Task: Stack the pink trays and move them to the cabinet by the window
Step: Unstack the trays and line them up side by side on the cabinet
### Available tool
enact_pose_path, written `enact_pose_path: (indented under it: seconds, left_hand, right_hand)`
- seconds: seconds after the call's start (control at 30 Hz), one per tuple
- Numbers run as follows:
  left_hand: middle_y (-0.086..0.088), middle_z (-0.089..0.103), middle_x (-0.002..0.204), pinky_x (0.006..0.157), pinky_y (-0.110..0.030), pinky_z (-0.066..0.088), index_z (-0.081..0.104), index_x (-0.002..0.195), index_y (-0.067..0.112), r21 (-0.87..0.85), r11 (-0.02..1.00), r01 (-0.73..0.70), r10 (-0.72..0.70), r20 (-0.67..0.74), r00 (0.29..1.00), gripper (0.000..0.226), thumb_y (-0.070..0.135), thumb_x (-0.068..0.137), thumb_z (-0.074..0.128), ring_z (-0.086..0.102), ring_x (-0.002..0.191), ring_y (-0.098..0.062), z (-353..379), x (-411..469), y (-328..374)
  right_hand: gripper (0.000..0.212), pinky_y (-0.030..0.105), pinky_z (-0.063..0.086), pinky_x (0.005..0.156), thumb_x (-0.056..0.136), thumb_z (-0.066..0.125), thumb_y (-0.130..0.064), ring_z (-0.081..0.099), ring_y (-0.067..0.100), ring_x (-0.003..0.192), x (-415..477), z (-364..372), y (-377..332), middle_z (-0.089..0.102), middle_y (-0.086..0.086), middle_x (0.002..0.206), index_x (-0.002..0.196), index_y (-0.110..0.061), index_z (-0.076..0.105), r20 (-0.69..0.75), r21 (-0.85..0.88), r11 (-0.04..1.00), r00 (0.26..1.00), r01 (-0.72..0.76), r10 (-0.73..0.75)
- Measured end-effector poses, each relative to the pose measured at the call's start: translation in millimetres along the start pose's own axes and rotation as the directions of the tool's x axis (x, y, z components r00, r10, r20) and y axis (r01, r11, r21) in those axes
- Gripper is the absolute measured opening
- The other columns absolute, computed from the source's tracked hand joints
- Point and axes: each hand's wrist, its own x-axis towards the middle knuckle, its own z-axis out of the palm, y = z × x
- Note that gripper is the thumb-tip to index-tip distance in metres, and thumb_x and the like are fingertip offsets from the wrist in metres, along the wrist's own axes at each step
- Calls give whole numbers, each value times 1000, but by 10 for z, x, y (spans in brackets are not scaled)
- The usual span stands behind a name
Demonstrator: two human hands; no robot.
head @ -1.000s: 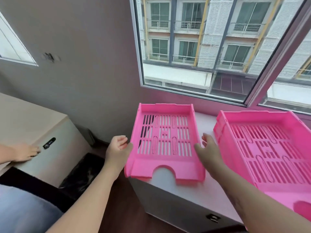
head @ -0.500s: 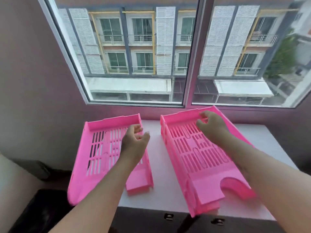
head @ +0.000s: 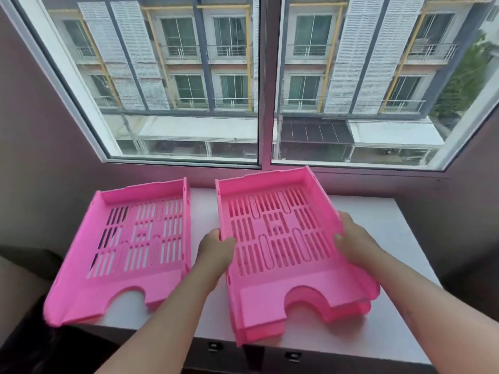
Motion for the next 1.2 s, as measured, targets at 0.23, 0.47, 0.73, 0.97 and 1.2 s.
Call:
enact_pose_path:
  seconds: [0.23, 0.47, 0.73, 0.97, 1.2]
  left_hand:
    - [-7, 57, 72, 55, -28, 40, 63, 90, 10, 155, 985, -74, 69, 37, 997, 19, 10, 93, 44, 49, 61, -20, -228, 385, 114]
    - [-9, 50, 69, 53, -28, 34, 63, 90, 5, 139, 985, -104, 88, 115, 989, 23, 7, 92, 40, 43, 61, -19, -343, 659, 134]
    - [-8, 48, 68, 55, -29, 31, 57, 78, 1, 171, 952, -254, 220, 195, 956, 18, 7, 86, 42, 40, 60, -20, -449, 865, 236]
    - [-7, 44, 66, 56, -31, 31, 47, 70, 11, 169, 896, -410, 341, 328, 881, 14, 11, 84, 46, 36, 58, -20, -71, 805, 588]
    - [-4, 53, 70, 46, -27, 32, 55, 81, 7, 103, 865, -490, 396, 458, 796, 13, 4, 89, 45, 43, 55, -15, 833, 247, 914]
  right_hand:
    - [42, 41, 53, 75, 90, 32, -1, 61, 33, 88, -62, 311, -129, 63, 13, 103, 129, -15, 41, -74, 254, 966, 995, -43, 64]
    - [37, 38, 51, 69, 90, 32, -3, 62, 29, 84, 4, 417, -302, 64, 10, 98, 120, -15, 50, -146, 318, 944, 980, -85, 138]
    - [31, 39, 54, 73, 93, 35, -6, 65, 28, 90, -68, 269, -402, 66, 9, 100, 112, -15, 57, -160, 366, 923, 968, -123, 192]
    - [25, 28, 44, 58, 94, 38, -6, 61, 19, 75, -404, -31, -138, 64, 2, 86, 105, -17, 58, -287, 388, 908, 915, -161, 285]
    - [29, 33, 45, 68, 91, 41, -4, 63, 32, 92, -744, -579, 646, 68, 11, 99, 108, -14, 63, -382, 385, 883, 825, -267, 416]
